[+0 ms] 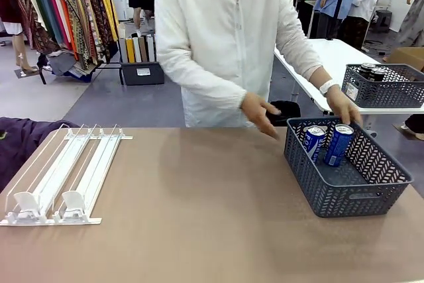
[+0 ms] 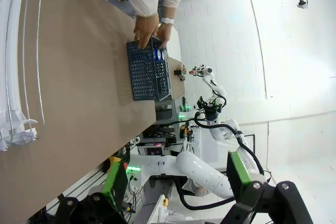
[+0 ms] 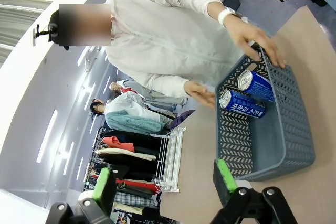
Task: Retrieve and store the cans from the dispenser.
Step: Pick up one can from the Automatic Can Dispenser and place it in the middle of the table.
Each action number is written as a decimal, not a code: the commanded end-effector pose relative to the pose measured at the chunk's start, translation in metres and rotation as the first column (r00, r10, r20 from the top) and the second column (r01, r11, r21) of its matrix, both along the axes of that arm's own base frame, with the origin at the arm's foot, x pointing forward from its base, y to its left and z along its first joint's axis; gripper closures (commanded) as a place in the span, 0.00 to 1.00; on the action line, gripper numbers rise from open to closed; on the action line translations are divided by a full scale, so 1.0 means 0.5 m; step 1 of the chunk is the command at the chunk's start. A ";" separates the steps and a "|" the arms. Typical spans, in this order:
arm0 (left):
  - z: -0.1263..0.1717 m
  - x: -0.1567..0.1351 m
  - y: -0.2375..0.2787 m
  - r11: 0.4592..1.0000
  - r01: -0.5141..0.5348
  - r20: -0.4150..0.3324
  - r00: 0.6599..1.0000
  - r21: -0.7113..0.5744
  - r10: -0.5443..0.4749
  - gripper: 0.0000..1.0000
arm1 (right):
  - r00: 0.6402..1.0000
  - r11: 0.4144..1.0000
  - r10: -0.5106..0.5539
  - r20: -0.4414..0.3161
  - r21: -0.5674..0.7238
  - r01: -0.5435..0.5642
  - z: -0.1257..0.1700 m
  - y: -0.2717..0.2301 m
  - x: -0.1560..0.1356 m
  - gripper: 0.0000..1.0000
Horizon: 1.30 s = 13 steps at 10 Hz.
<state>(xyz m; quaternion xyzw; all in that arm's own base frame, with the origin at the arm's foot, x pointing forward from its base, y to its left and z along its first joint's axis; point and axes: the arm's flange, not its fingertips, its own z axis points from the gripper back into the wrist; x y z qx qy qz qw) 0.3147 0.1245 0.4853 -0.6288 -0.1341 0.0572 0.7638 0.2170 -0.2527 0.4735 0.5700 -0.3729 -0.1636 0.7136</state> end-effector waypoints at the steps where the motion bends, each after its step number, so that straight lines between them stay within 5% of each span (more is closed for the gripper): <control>1: 0.005 0.000 -0.004 1.000 -0.012 -0.004 1.000 -0.022 0.012 0.00 | 1.000 1.000 -0.008 0.028 0.019 0.008 0.006 0.001 0.004 0.00; 13: 0.005 0.000 -0.004 1.000 -0.012 -0.004 1.000 -0.022 0.012 0.00 | 1.000 1.000 -0.008 0.028 0.019 0.008 0.006 0.001 0.004 0.00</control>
